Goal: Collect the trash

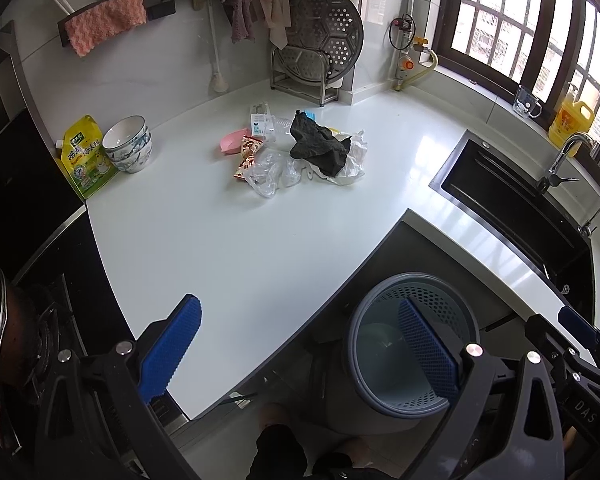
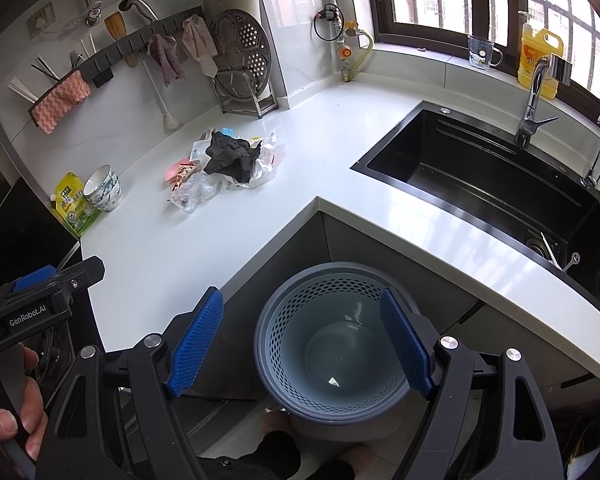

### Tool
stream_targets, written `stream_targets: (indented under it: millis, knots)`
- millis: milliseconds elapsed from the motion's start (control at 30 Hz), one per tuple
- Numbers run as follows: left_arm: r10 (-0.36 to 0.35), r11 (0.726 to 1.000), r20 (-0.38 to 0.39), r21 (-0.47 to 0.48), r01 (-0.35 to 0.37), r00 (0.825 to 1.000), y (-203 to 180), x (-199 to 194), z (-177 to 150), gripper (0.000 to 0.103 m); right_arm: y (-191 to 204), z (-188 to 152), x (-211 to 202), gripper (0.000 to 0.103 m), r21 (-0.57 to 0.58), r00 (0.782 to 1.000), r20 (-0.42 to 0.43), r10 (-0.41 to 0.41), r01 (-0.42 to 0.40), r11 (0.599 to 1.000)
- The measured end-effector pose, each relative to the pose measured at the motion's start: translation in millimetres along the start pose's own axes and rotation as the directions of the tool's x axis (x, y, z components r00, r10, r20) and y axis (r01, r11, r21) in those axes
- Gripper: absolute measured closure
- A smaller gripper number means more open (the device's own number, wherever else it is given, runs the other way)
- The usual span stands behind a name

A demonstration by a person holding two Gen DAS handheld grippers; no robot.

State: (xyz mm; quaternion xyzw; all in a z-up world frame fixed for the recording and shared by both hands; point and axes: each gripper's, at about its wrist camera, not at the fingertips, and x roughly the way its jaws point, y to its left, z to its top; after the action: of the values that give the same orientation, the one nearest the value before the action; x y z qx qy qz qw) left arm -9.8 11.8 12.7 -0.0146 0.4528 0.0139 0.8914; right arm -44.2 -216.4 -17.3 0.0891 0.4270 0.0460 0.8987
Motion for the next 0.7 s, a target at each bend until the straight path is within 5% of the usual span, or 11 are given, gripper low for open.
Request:
stream_targets:
  millis: [700]
  knots:
    - [0.000, 1.000, 0.003, 0.003, 0.000, 1.000, 1.9, -1.0, -4.2, 0.006, 0.3, 0.9, -2.0, 0.026, 0.002, 1.000, 0.006, -0.001, 0.001, 1.000]
